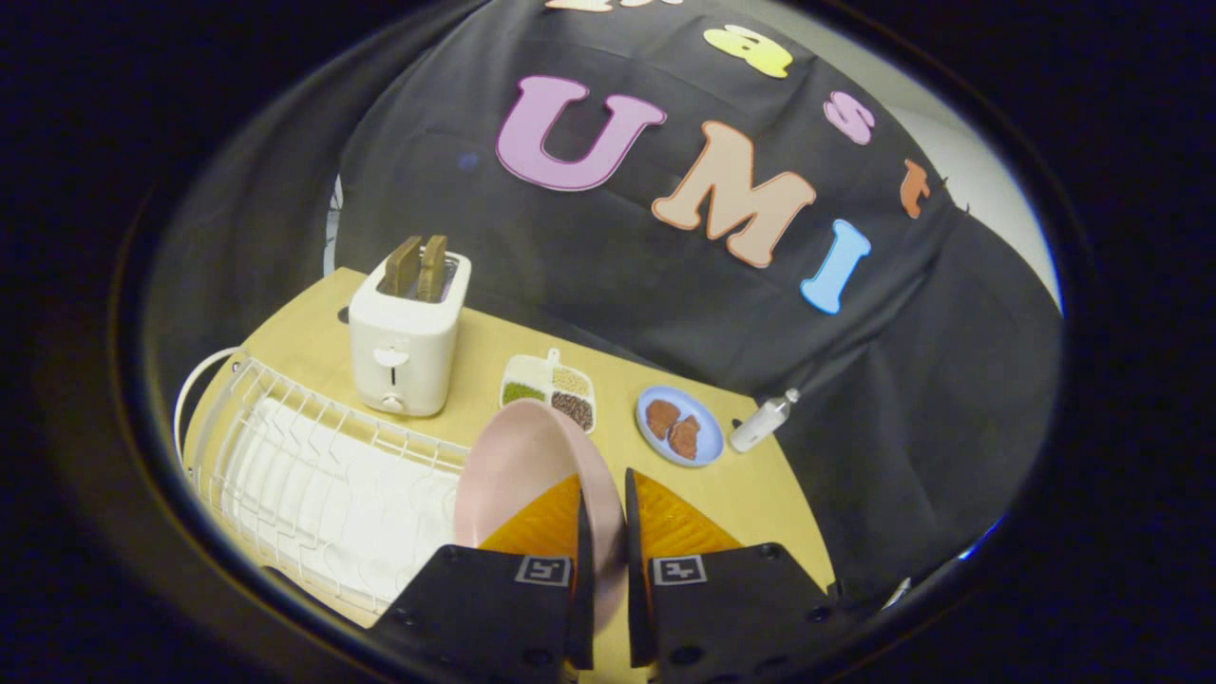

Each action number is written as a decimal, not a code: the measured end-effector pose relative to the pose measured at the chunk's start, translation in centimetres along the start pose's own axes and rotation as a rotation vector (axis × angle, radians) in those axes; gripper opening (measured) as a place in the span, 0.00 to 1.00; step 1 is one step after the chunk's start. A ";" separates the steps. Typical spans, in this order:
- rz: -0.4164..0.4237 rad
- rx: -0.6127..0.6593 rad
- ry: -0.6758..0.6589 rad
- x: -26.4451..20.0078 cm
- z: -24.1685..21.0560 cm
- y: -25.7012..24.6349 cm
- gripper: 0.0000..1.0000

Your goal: Take the plate from the dish rack, then take the spoon from the basket and place it into the plate.

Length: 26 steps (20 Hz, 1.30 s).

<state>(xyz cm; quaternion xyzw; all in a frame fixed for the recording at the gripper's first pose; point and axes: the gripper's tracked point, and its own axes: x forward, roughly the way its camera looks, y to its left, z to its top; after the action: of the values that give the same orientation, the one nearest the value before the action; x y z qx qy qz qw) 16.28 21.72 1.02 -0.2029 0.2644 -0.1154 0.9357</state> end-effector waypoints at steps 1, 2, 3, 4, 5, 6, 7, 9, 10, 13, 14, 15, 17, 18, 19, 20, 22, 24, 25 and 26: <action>-0.004 0.000 -0.016 -0.6 0.6 -0.4 0.17; -0.004 0.002 -0.030 -1.1 1.0 -0.7 0.17; -0.004 0.002 -0.044 -1.6 1.3 -0.9 0.17; -0.004 0.002 -0.057 -2.0 1.3 -1.3 0.17; -0.003 -0.001 -0.063 -2.6 1.3 -1.7 0.17; 0.007 0.000 -0.070 -3.2 1.1 -1.9 0.17; 0.022 0.005 -0.072 -3.8 0.9 -2.2 0.17; 0.044 0.027 -0.089 -5.2 0.5 -3.3 0.17; 0.050 0.035 -0.102 -5.9 0.2 -4.3 0.17; 0.051 0.065 -0.127 -8.2 -0.9 -7.4 0.17; 0.040 0.073 -0.129 -8.7 -1.6 -8.8 0.17; 0.023 0.083 -0.135 -9.4 -2.2 -10.4 0.17; -0.020 0.087 -0.143 -10.1 -4.0 -13.5 0.17; -0.033 0.094 -0.139 -10.4 -5.3 -14.6 0.17; -0.039 0.108 -0.125 -10.6 -6.8 -15.5 0.17; -0.040 0.126 -0.108 -10.5 -8.3 -16.3 0.17; -0.038 0.163 -0.074 -10.2 -11.4 -17.4 0.17; -0.016 0.198 -0.039 -9.4 -14.3 -17.7 0.17; 0.006 0.224 -0.022 -9.1 -15.7 -17.6 0.17; 0.033 0.249 -0.001 -8.7 -17.2 -17.2 0.17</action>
<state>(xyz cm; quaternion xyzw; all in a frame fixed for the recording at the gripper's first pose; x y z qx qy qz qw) -2.12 3.75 -0.89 -0.0807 0.2509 -0.1316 0.9556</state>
